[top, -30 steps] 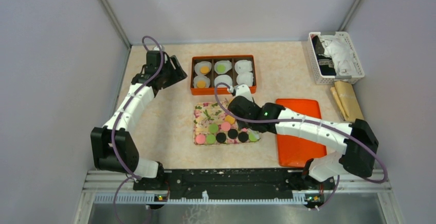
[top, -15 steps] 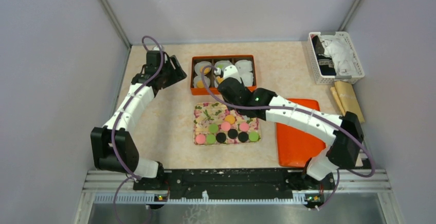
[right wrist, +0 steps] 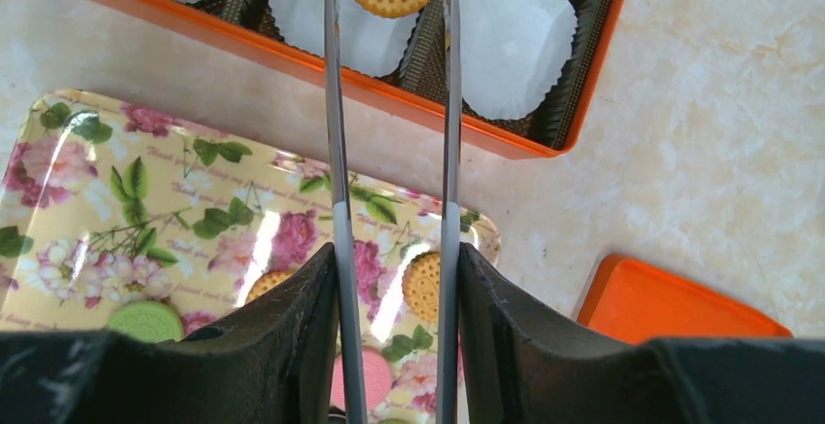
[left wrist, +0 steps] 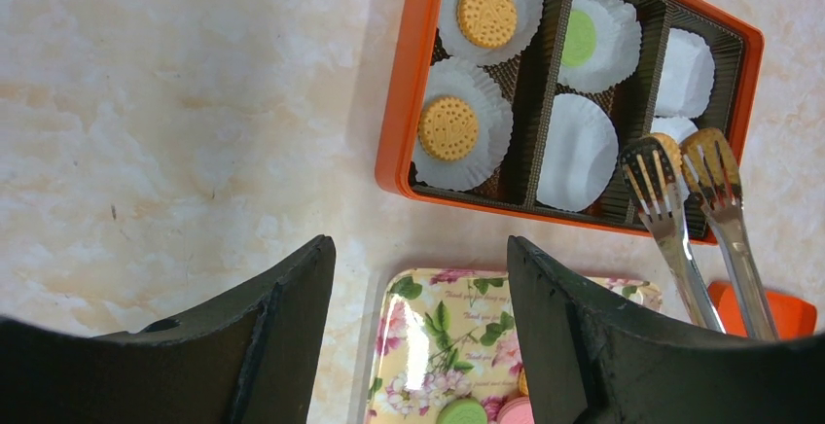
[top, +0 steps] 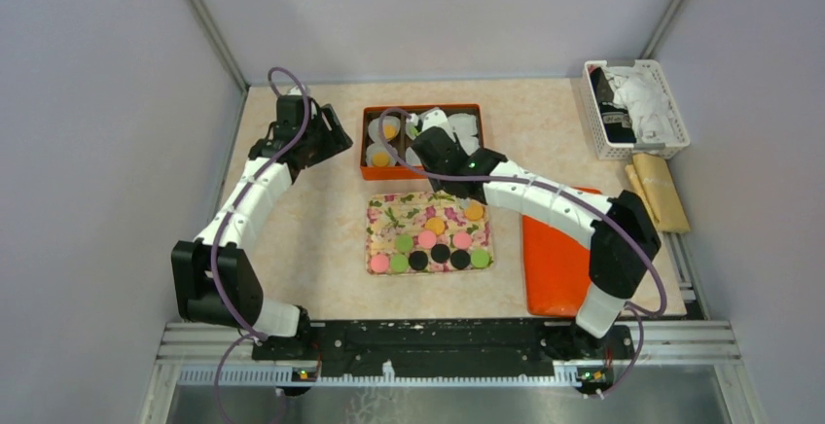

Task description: Pack the cookies

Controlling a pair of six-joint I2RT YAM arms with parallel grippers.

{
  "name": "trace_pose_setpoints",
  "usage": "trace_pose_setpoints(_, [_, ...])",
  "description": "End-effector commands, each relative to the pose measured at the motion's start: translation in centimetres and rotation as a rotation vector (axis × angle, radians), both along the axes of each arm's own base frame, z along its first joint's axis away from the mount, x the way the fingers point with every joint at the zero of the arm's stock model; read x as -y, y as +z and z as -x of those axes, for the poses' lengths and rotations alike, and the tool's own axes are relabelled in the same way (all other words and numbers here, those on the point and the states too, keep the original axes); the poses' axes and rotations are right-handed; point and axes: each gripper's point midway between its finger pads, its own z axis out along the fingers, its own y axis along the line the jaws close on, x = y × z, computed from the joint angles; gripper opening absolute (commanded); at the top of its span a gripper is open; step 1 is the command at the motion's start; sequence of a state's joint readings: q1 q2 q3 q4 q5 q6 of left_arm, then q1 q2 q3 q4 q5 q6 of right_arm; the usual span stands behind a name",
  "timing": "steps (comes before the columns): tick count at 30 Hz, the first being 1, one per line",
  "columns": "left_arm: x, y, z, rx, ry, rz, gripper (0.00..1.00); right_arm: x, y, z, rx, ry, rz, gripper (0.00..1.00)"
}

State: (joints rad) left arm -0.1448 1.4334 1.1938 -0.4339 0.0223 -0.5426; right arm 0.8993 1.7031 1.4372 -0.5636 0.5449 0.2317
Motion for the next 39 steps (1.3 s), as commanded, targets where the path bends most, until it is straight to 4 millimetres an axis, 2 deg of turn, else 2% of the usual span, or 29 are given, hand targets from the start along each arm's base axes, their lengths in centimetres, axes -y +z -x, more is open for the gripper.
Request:
trace_pose_setpoints(1, [-0.1,2.5,-0.8,0.071,-0.003,-0.014,0.72,-2.3,2.7,-2.0,0.069,0.023,-0.073,0.15])
trace_pose_setpoints(13, [-0.1,2.2,-0.6,0.061,-0.005,-0.016,0.72,-2.8,-0.1,-2.7,0.027,0.015,-0.015,0.25])
trace_pose_setpoints(16, [-0.7,2.1,-0.7,0.064,0.021,-0.037,0.72,-3.0,-0.3,-2.8,0.022,0.021,-0.016,0.26])
trace_pose_setpoints(18, [-0.7,2.1,-0.7,0.062,0.022,-0.038,0.73,-3.0,-0.3,-2.8,0.024,0.022,-0.016,0.31])
trace_pose_setpoints(27, [-0.5,1.8,-0.7,0.057,0.008,-0.036,0.73,-3.1,0.1,-3.1,0.042,0.016,-0.021,0.41])
trace_pose_setpoints(30, [-0.5,1.9,-0.7,0.059,0.008,-0.036,0.73,-3.1,0.1,-3.2,0.043,0.013,-0.019,0.42])
trace_pose_setpoints(34, [-0.6,1.9,-0.6,0.062,0.007,-0.038,0.73,-3.2,0.2,-3.3,0.049,0.010,-0.025,0.49])
trace_pose_setpoints(39, [-0.6,1.9,-0.7,0.064,0.006,-0.041,0.73,-3.3,0.4,-3.4,0.052,0.010,-0.030,0.49])
